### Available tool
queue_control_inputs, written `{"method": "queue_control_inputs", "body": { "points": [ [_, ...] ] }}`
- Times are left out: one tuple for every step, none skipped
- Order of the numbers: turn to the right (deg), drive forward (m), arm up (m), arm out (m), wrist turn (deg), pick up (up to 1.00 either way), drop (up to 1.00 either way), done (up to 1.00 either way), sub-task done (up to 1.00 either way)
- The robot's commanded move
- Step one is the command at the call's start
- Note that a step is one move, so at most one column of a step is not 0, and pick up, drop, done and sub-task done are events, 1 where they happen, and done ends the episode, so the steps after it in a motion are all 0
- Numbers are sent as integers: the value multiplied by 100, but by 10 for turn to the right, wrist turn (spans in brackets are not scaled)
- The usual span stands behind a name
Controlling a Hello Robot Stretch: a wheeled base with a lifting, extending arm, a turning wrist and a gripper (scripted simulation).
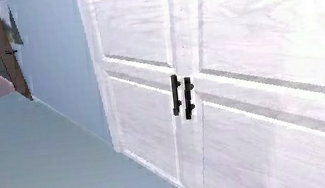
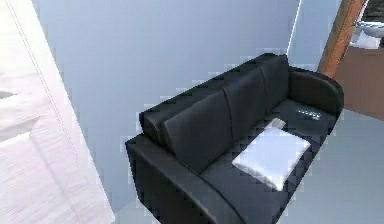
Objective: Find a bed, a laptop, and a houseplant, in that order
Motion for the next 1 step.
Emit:
{"method": "queue_control_inputs", "body": {
  "points": [
    [420,0,0,0,0,0,0,0,0]
  ]
}}
